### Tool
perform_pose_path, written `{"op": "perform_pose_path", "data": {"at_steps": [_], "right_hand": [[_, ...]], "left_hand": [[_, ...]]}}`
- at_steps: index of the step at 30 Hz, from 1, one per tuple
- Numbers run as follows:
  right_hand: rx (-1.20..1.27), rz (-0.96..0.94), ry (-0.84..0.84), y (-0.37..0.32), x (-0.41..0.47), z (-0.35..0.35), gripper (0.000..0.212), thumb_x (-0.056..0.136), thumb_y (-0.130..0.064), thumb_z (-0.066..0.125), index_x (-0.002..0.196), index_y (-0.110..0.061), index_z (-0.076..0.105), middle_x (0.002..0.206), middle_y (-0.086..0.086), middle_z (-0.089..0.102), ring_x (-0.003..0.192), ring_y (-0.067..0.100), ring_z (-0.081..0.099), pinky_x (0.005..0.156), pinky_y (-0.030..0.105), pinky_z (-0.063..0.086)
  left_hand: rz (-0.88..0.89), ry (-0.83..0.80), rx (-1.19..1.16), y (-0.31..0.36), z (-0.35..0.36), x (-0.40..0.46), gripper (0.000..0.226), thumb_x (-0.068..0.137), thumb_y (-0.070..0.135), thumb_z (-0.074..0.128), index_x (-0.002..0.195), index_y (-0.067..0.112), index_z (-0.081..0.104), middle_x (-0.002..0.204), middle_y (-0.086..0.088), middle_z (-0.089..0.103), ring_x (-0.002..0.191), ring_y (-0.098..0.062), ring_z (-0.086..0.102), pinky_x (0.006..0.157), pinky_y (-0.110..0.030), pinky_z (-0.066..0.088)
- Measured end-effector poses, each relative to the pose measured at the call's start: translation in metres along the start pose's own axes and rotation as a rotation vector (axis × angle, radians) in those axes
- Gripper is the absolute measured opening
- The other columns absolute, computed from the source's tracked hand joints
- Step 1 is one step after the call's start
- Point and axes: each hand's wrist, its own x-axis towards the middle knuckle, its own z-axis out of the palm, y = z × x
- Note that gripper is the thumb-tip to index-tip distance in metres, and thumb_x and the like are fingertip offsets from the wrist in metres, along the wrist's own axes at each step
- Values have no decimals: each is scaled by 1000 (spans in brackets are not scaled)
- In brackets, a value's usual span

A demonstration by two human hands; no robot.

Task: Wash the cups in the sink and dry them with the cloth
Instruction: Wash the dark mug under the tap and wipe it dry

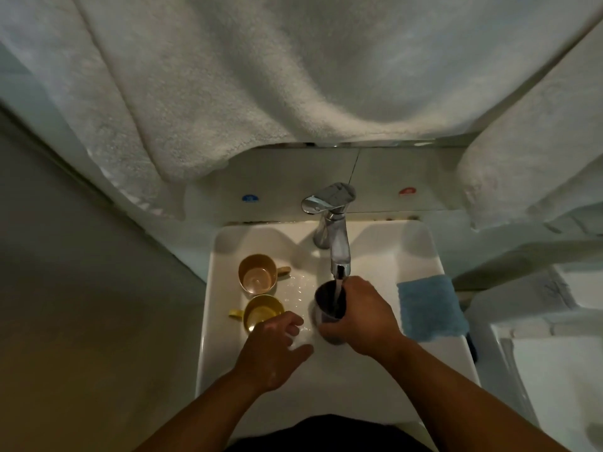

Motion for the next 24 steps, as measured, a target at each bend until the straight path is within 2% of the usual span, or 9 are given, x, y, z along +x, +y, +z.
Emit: {"op": "perform_pose_path", "data": {"at_steps": [2,4,8,11,14,16,18,21,24], "right_hand": [[46,-32,67,1,3,-3,66,61,-48,89,113,-33,52,103,-16,52,91,7,55,80,22,51],[74,-81,-21,1,3,-5,58,65,-44,89,109,-32,54,98,-17,53,88,5,57,77,17,48],[120,-119,29,10,4,-4,59,63,-47,87,111,-30,57,104,-12,57,94,9,55,83,29,53],[204,-132,-81,11,4,-5,57,61,-48,87,104,-45,51,102,-18,55,90,4,55,80,23,49],[359,-84,-94,15,3,-11,62,62,-42,91,106,-47,48,103,-22,58,92,1,57,80,18,48],[507,7,-162,20,1,-12,64,64,-37,92,113,-43,51,105,-23,60,96,-1,59,82,19,50],[709,118,-224,22,-1,-12,59,71,-29,90,120,-29,58,109,-14,66,96,7,66,80,23,56],[999,212,-316,21,-3,-14,39,86,-17,77,123,-16,65,108,3,74,93,18,74,74,31,60],[1066,249,-383,23,-5,-16,24,96,-25,65,118,-16,70,107,6,76,96,19,74,80,37,62]], "left_hand": [[-33,25,-14,1,0,-2,47,80,32,85,121,26,63,106,9,65,91,-3,64,79,-20,56],[-72,35,-22,2,2,-6,44,80,34,84,118,30,62,104,12,65,89,-3,65,77,-19,56],[-102,61,-9,10,8,-12,43,79,36,85,113,37,58,104,14,65,87,-2,65,72,-14,55],[-120,75,-29,18,17,-15,52,78,31,86,117,38,52,108,15,61,89,-1,63,70,-8,51],[-129,106,-32,27,27,-15,66,78,30,86,130,35,45,117,19,53,97,-1,59,71,-6,48],[-121,158,-42,31,34,-13,78,77,29,87,139,30,41,124,19,49,110,-3,56,83,-9,48],[-117,213,-80,34,40,-10,89,74,30,90,145,27,37,129,18,47,118,-3,52,94,-14,47],[-118,279,-206,36,41,-8,93,67,32,94,141,36,37,133,20,52,115,0,56,89,-9,49],[-126,320,-316,38,35,-7,92,60,27,98,133,43,43,130,16,57,113,-8,62,86,-23,59]]}}
